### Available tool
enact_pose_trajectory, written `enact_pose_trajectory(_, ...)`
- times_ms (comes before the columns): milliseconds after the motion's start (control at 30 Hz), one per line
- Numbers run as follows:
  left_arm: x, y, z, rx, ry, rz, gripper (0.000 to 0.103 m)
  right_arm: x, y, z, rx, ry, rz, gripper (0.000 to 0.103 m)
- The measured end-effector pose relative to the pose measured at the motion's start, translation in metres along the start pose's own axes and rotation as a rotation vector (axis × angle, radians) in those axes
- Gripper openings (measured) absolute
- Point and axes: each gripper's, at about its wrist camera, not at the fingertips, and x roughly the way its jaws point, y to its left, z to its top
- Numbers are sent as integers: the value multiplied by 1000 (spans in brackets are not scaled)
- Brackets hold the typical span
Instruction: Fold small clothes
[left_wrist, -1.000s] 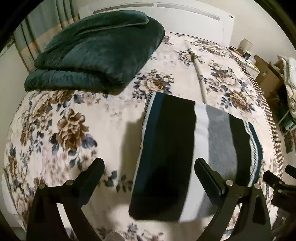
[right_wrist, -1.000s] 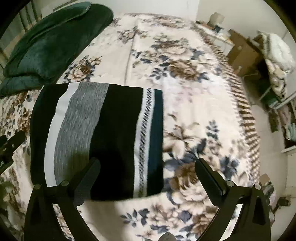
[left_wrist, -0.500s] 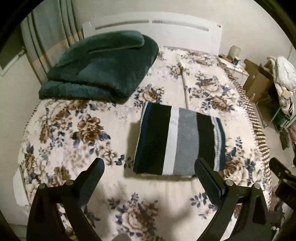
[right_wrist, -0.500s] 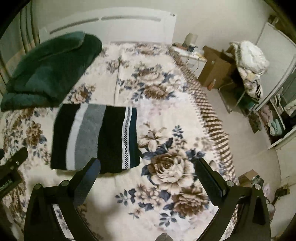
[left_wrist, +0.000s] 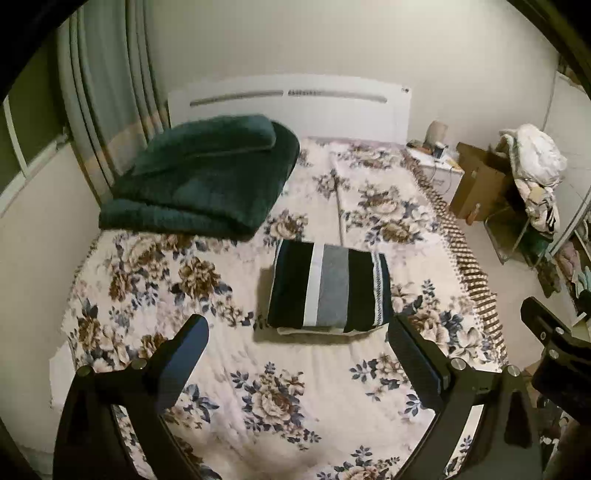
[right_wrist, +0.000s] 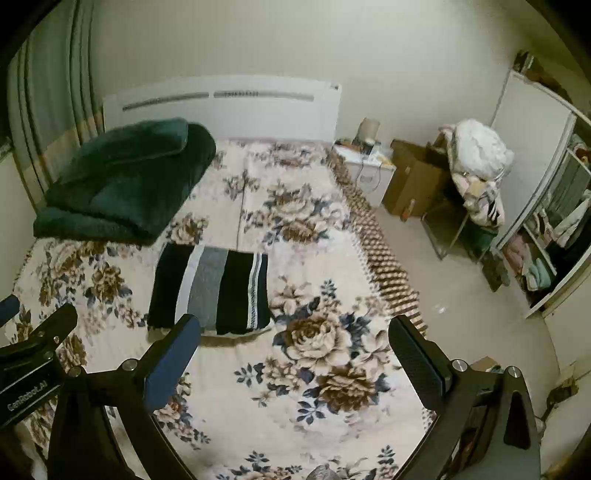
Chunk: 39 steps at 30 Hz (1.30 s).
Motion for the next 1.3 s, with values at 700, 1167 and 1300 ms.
enact_pose_trajectory(700, -100, 3, -4, -24, -19, 20, 103, -144, -33, 2, 18, -43, 52, 103)
enact_pose_trajectory(1167, -117, 3, -1, -38, -38, 30, 103, -160, -42, 10, 13, -37, 62, 103)
enact_pose_trajectory(1300, -121, 1, -1, -37, -43, 37, 103, -156, -42, 14, 9, -37, 69, 103)
